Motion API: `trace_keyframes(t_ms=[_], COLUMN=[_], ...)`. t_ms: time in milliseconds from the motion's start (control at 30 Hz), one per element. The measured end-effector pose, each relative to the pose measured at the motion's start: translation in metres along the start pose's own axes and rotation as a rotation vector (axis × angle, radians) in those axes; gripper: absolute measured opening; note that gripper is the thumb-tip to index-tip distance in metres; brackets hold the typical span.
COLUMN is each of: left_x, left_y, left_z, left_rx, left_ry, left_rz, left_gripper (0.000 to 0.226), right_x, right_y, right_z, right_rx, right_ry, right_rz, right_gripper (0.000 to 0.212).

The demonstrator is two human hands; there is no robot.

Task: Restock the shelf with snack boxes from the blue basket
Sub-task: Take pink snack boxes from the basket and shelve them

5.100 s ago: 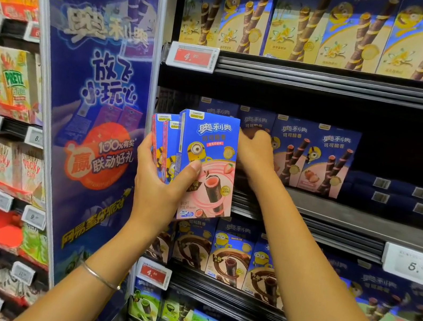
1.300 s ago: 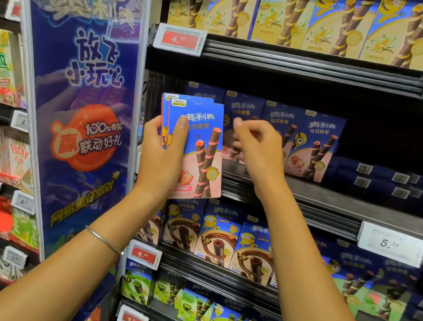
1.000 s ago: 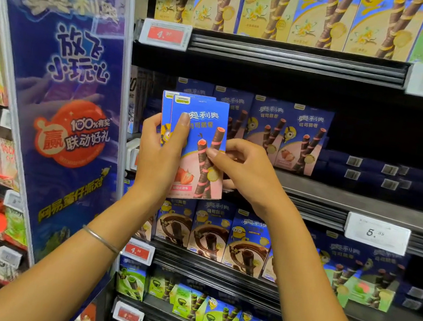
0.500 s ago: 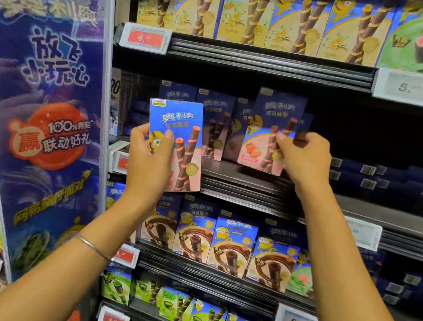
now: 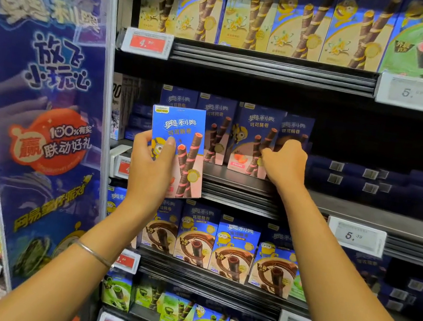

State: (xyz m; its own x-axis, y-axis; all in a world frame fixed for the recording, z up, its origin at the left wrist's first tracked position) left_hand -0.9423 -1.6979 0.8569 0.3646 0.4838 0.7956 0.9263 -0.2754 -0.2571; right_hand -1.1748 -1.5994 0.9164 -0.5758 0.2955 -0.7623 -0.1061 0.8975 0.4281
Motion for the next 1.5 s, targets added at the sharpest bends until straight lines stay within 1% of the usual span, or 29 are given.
trace_keyframes(t_ms=[67,167,400,600,667,767,800,833,900,933,967,1000,1067,1100,1133,1200,1233,1267,1333,1400,1433,1467,1500], left_x=[0.0,-0.001,-0.006,-0.007,-0.005,0.001,0.004,0.007,0.013,0.017,0.02,0.022,0.025,0.026,0.027,0.03,0.03,0.031,0.033,0.037,0.04,0.042,0.044], left_y=[0.0,0.0,-0.003,-0.009,-0.01,-0.014,-0.017,-0.021,-0.036,-0.046,-0.057,-0.069,-0.092,-0.102,-0.111,-0.125,-0.128,-0.129,-0.124,-0.119,-0.118,-0.119,-0.121], left_z=[0.001,0.002,0.001,0.004,0.004,0.004,0.003,0.001,-0.004,-0.007,-0.009,-0.01,-0.01,-0.011,-0.012,-0.013,-0.014,-0.017,-0.024,-0.033,-0.039,-0.046,-0.052], left_rx=[-0.011,-0.004,-0.013,-0.036,-0.037,-0.05,-0.055,-0.061,-0.078,-0.098,-0.127,-0.163,-0.228,-0.255,-0.29,-0.394,-0.418,-0.405,-0.317,-0.2,-0.168,-0.177,-0.224], left_ry=[0.004,-0.012,-0.002,0.022,0.02,0.003,-0.011,-0.029,-0.075,-0.095,-0.101,-0.095,-0.076,-0.069,-0.067,-0.081,-0.12,-0.197,-0.427,-0.622,-0.666,-0.662,-0.619], left_rz=[-0.009,-0.041,-0.039,-0.005,-0.008,0.009,0.017,0.027,0.047,0.055,0.067,0.084,0.109,0.107,0.086,-0.03,-0.12,-0.22,-0.477,-0.795,-0.919,-1.018,-1.088], left_gripper=[0.014,0.014,0.024,0.025,0.024,0.018,0.018,0.017,0.015,0.013,0.01,0.007,0.006,0.008,0.015,0.045,0.06,0.069,0.077,0.082,0.084,0.084,0.084], right_x=[-0.002,-0.005,-0.007,-0.006,-0.005,-0.006,-0.008,-0.01,-0.017,-0.019,-0.021,-0.023,-0.02,-0.018,-0.014,-0.003,0.004,0.013,0.029,0.042,0.046,0.049,0.051], right_y=[-0.002,-0.006,-0.016,-0.013,-0.01,0.003,0.007,0.011,0.017,0.02,0.025,0.029,0.04,0.046,0.052,0.064,0.07,0.076,0.085,0.088,0.088,0.086,0.084], right_z=[-0.001,-0.003,-0.001,-0.003,0.0,0.014,0.02,0.026,0.04,0.046,0.05,0.052,0.049,0.046,0.041,0.029,0.021,0.013,0.0,-0.009,-0.012,-0.014,-0.015], right_rx=[-0.001,-0.02,-0.009,-0.026,-0.008,0.054,0.008,-0.087,-0.38,-0.506,-0.572,-0.583,-0.521,-0.48,-0.437,-0.338,-0.279,-0.222,-0.135,-0.091,-0.077,-0.061,-0.038], right_ry=[-0.011,-0.032,-0.033,-0.045,-0.049,-0.024,0.006,0.043,0.065,0.073,0.1,0.127,0.141,0.136,0.132,0.104,0.078,0.049,-0.005,-0.052,-0.072,-0.085,-0.089], right_rz=[0.027,0.062,0.08,0.066,0.041,-0.059,-0.152,-0.27,-0.503,-0.56,-0.564,-0.554,-0.558,-0.564,-0.556,-0.528,-0.518,-0.502,-0.436,-0.366,-0.339,-0.313,-0.278], right_gripper=[0.018,0.026,0.023,0.021,0.02,0.037,0.041,0.04,0.033,0.031,0.031,0.03,0.026,0.024,0.023,0.022,0.023,0.023,0.025,0.031,0.032,0.032,0.031])
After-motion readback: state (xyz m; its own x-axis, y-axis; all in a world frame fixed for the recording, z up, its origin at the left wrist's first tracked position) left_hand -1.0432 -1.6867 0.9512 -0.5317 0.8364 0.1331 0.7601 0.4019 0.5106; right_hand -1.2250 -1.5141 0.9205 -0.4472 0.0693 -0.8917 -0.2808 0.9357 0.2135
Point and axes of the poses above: each hand's wrist, its own z-axis away from the middle knuckle, its own y-axis out of the back of the hand, x = y × z, the point moved 2 cm from there along -z, towards the middle knuckle, and after that the axes turned 4 degrees about -y, right-handed, at the moved point
